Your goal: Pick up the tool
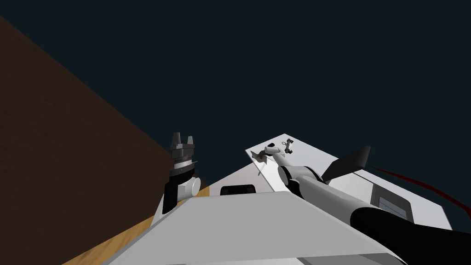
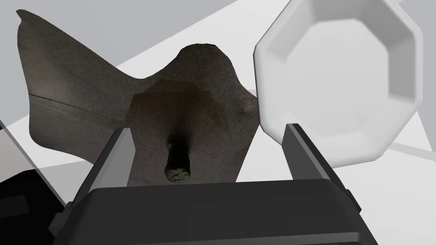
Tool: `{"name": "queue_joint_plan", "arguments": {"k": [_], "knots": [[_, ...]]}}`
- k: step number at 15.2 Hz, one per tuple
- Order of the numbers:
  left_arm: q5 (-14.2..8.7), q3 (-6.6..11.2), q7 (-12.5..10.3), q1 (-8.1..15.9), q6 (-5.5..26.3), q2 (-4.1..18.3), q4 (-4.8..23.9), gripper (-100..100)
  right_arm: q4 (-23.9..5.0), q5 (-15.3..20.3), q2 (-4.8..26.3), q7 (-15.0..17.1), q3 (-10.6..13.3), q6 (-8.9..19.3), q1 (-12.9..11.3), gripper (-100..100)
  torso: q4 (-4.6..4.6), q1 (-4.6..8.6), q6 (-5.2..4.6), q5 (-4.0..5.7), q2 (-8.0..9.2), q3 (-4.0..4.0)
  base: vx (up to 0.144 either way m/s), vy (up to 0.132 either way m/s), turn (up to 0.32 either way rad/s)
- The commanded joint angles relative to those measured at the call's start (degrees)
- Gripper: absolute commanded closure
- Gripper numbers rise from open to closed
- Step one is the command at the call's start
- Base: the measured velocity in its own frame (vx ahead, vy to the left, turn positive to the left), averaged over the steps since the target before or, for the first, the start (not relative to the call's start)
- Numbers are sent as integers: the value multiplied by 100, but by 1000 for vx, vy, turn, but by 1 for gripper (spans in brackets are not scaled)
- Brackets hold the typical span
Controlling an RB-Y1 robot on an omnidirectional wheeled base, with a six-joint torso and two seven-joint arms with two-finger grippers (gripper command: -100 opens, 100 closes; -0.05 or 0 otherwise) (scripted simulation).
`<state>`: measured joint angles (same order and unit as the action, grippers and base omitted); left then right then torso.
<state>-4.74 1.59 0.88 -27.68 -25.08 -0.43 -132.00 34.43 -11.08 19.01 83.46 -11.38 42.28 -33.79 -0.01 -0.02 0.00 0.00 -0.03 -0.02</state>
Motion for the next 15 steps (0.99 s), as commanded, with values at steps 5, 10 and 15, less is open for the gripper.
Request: {"name": "queue_joint_plan", "arguments": {"k": [5, 10, 15], "knots": [[0, 0, 0, 0, 0, 0, 0, 0, -483, -34, -5, 362, -53, 352, -299, -100, 0, 0, -1, 0, 0, 0, 3, -1, 8], [0, 0, 0, 0, 0, 0, 0, 0, -760, -134, 25, 330, -157, 291, -272, -100, 0, 1, -1, 0, 1, 1, 11, 0, 11], [0, 0, 0, -1, 0, 0, 0, 0, -804, -193, 43, 208, -217, 146, -146, -100, -7, -10, -1, -2, -29, -17, 75, 26, 15]]}}
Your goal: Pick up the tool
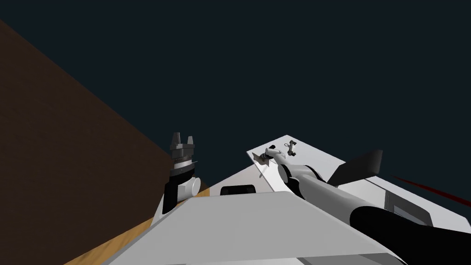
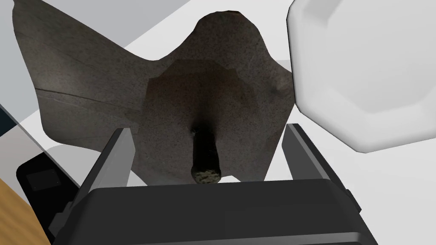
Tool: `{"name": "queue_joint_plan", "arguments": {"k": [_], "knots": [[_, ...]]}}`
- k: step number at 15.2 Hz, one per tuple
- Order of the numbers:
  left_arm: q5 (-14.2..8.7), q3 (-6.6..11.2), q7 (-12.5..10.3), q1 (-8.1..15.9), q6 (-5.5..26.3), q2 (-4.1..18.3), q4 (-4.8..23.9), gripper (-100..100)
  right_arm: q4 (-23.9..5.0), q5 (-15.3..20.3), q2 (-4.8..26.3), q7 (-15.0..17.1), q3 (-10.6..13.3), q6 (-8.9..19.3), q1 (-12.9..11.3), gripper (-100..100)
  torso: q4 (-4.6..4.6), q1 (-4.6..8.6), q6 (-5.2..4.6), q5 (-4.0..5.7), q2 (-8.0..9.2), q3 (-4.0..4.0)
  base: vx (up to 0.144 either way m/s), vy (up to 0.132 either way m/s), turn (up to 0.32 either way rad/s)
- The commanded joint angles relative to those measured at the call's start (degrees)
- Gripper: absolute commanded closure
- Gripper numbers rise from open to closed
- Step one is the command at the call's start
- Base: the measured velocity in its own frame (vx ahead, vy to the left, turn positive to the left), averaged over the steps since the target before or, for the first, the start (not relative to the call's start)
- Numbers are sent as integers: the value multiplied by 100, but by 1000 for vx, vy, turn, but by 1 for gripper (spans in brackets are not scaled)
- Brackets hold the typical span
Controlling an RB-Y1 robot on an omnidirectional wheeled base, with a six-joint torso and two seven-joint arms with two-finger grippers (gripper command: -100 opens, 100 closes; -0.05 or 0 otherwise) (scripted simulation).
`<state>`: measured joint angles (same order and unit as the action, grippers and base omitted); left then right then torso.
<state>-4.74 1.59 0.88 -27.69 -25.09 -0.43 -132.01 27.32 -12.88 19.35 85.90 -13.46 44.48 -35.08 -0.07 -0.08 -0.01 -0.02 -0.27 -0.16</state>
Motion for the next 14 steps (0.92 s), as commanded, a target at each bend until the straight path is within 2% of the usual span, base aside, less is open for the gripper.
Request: {"name": "queue_joint_plan", "arguments": {"k": [1, 2, 6, 7, 11, 13, 14], "knots": [[0, 0, 0, 0, 0, 0, 0, 0, 0, 0, 0, 0, 0, 0, 0, -100, 0, 0, 0, 0, 0, 0, 21, 4, 0], [0, 0, 0, 0, 0, 0, 0, 0, -38, -6, 5, -18, -3, -34, -13, 100, 2, 3, 0, 1, 8, 4, 9, 2, 0], [0, 0, 0, 1, 0, 0, 0, 0, -34, -5, 3, -20, -2, -37, -16, 100, 3, 10, -3, 4, 21, 11, 1, 0, 0], [0, 0, 0, 1, 0, 0, 0, 0, -37, 60, -14, 117, 67, 107, -174, 100, 3, 11, -3, 4, 22, 11, -51, -16, -36], [0, 0, 0, 2, 0, 0, 0, 0, 7, 119, -32, 239, 128, 253, -300, 100, 11, 20, -6, 2, 59, 33, -84, -28, -17], [0, 0, 0, 1, 0, 0, 1, 0, 7, 119, -32, 239, 128, 253, -300, 100, 12, 15, -6, 1, 59, 34, -45, -10, -7], [0, 0, 0, 1, 0, 0, 1, 0, -82, 105, -20, 207, 119, 184, -328, 100, 11, 13, -6, 1, 52, 30, -14, -4, 0]]}}
